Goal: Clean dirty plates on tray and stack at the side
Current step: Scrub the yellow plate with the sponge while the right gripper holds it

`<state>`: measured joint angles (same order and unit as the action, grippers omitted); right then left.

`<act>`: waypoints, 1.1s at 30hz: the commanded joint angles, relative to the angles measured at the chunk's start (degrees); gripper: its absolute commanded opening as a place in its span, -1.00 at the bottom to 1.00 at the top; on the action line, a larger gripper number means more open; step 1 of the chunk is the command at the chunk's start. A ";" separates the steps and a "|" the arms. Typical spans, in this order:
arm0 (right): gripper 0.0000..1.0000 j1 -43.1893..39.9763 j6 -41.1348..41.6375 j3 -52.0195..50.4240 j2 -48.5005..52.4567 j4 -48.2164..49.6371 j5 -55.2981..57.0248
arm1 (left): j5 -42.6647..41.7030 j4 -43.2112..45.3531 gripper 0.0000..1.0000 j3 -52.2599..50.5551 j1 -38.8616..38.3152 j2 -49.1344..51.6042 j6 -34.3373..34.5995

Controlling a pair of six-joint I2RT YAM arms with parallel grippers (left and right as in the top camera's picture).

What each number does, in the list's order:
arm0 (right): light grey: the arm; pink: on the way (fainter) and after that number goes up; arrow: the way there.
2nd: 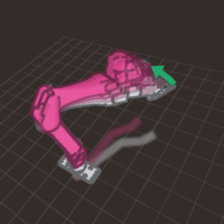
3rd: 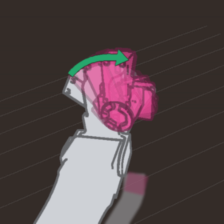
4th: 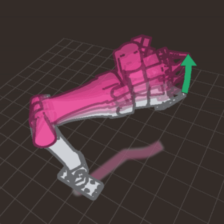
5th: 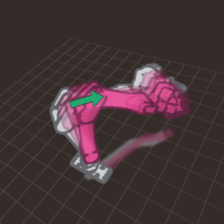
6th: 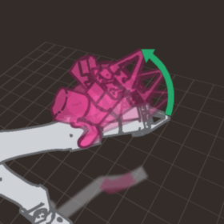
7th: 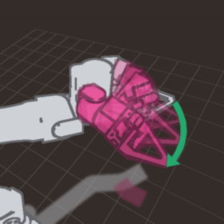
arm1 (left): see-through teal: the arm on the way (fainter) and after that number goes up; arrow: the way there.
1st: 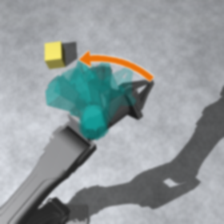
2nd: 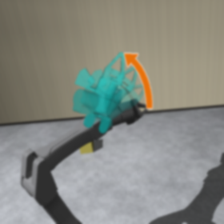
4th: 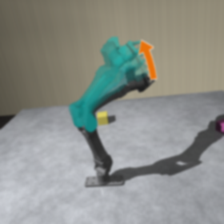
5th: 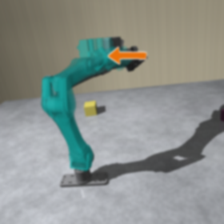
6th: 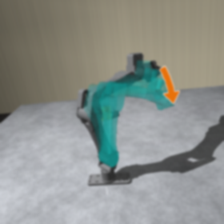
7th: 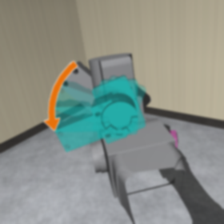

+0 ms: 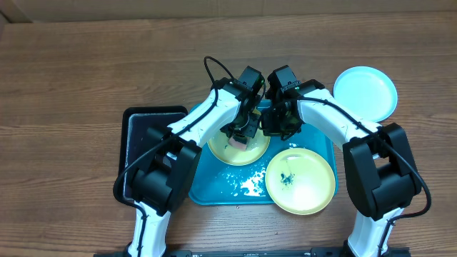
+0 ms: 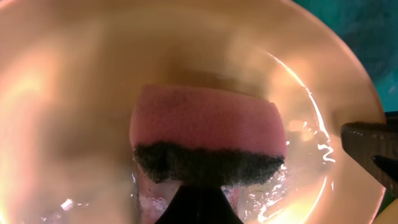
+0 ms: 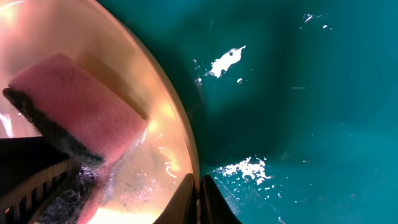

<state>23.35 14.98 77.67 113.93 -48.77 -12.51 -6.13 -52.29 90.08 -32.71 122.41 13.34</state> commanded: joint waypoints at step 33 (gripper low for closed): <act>0.01 -0.90 11.78 -1.16 -1.95 3.26 -4.33 | 9.90 -0.74 -0.91 -12.20 2.84 2.82 29.94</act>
<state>22.15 26.85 77.60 113.73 -46.39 -16.97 -1.02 -51.20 83.22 -31.35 119.35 41.87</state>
